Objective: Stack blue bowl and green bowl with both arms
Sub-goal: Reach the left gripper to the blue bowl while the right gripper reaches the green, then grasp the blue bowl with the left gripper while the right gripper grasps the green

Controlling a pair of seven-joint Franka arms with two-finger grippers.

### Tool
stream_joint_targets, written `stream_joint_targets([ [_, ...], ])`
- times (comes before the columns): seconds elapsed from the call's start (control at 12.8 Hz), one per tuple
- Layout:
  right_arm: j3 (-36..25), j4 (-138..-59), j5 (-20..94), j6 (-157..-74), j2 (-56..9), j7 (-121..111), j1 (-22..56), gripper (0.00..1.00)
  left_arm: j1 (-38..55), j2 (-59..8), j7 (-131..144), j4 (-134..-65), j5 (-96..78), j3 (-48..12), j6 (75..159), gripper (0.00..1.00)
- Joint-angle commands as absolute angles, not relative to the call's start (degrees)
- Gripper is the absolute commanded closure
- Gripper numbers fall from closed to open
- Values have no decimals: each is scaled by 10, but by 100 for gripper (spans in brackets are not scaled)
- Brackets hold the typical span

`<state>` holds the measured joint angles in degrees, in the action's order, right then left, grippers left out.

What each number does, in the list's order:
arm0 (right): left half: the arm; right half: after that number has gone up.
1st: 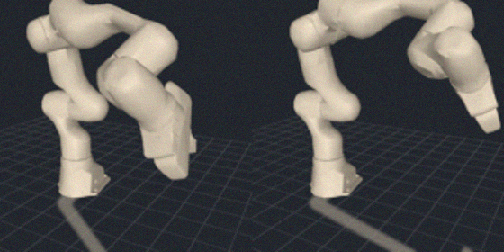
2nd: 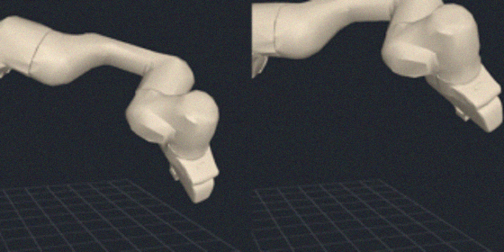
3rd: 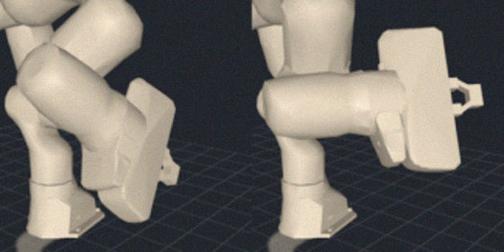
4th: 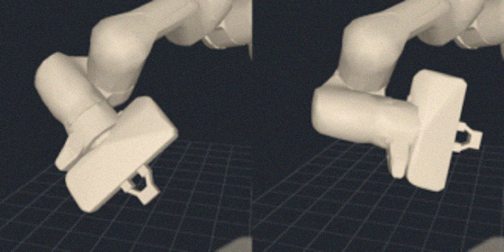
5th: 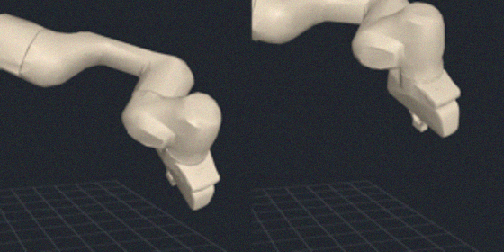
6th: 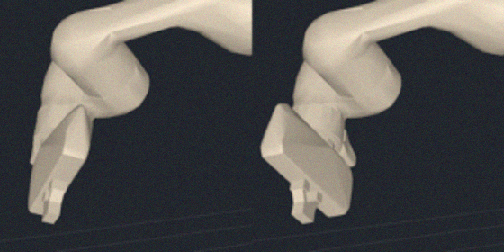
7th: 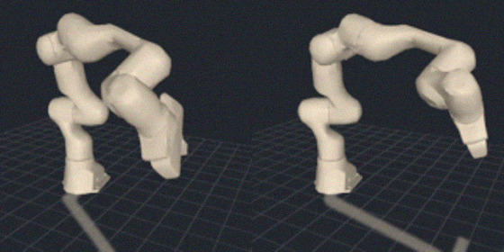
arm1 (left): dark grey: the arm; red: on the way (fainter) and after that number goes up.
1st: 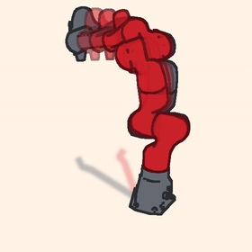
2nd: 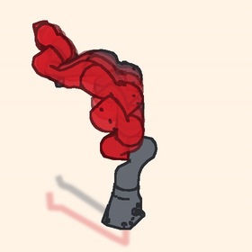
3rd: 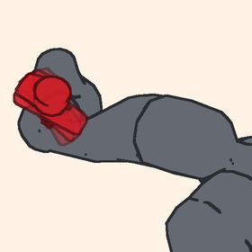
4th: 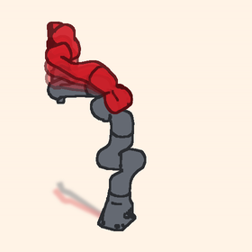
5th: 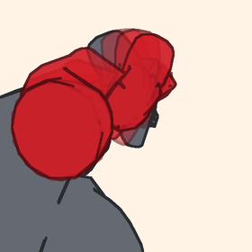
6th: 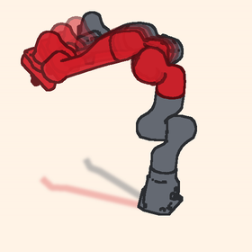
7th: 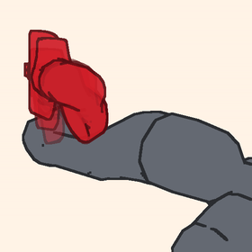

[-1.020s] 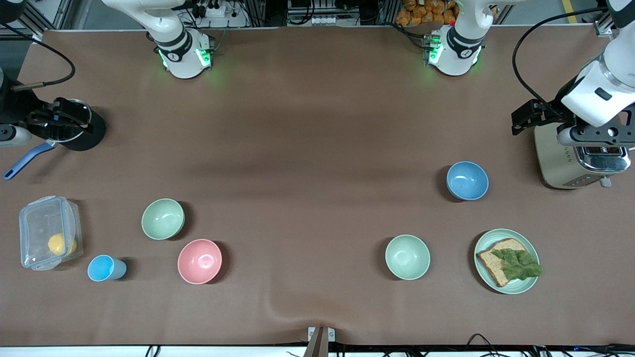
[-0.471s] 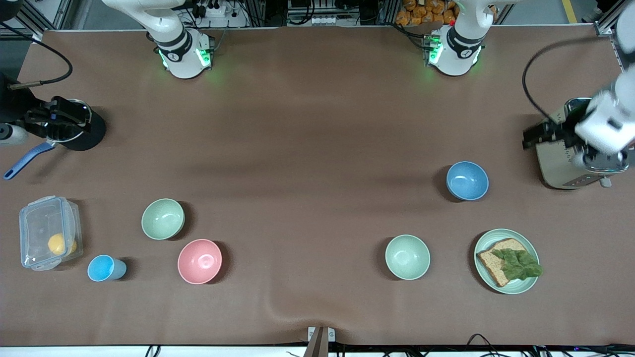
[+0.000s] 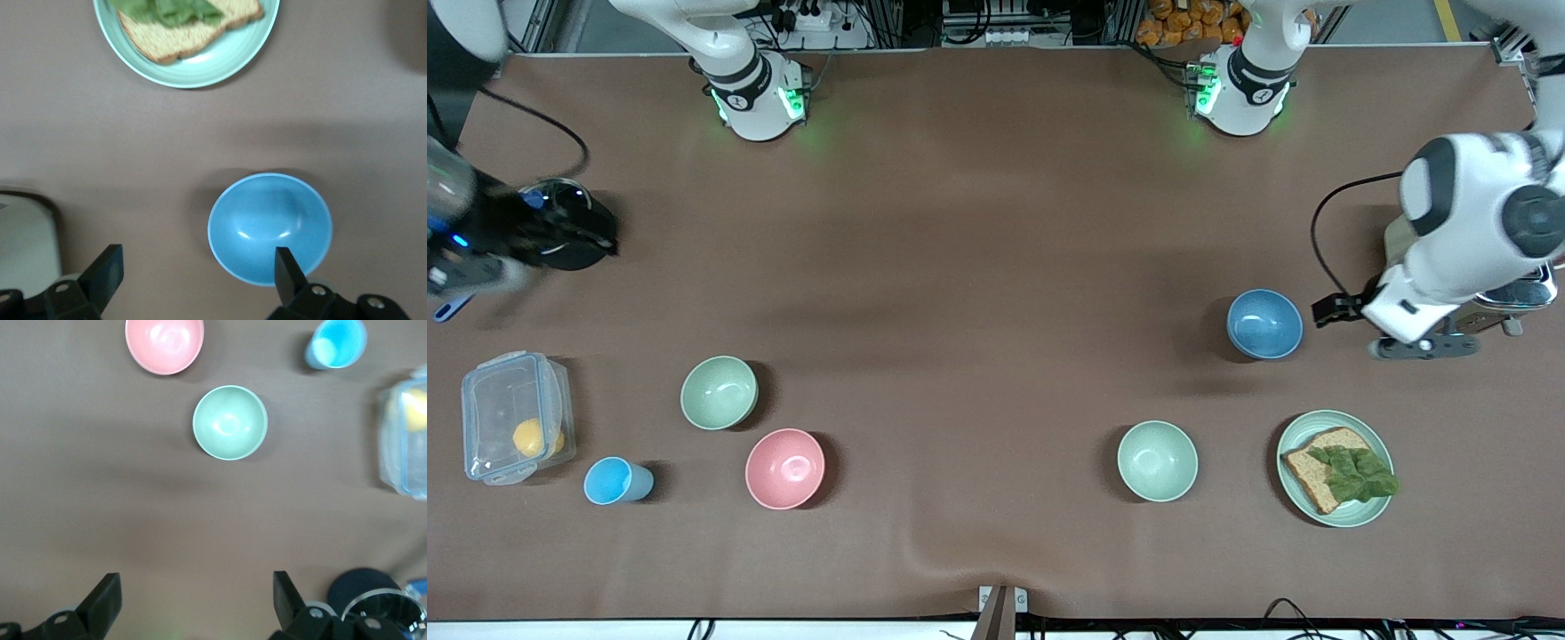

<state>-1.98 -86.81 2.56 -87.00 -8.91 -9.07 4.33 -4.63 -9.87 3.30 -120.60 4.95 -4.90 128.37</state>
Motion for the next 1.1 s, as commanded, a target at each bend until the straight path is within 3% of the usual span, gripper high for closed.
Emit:
stream_joint_targets([
  [0.0, -23, -857, 48, -904, -160, -116, 65, 0, -59, -123, 26, -1238, 63, -51, 1339, 0],
  [0.31, -23, -856, 48, -1026, -245, -210, 78, 0, -60, -178, 26, -1239, 63, -51, 1369, 0],
  [0.78, -24, -864, 42, -1178, -359, -388, 33, 0, -60, -203, 26, -1244, 63, -51, 1384, 41],
  [0.86, -24, -894, 42, -1212, -360, -381, 41, 0, -60, -204, 27, -1244, 63, -51, 1384, 44],
  [1.02, -24, -925, 47, -1244, -359, -377, 47, 0, -59, -206, 29, -1243, 63, -51, 1384, 61],
])
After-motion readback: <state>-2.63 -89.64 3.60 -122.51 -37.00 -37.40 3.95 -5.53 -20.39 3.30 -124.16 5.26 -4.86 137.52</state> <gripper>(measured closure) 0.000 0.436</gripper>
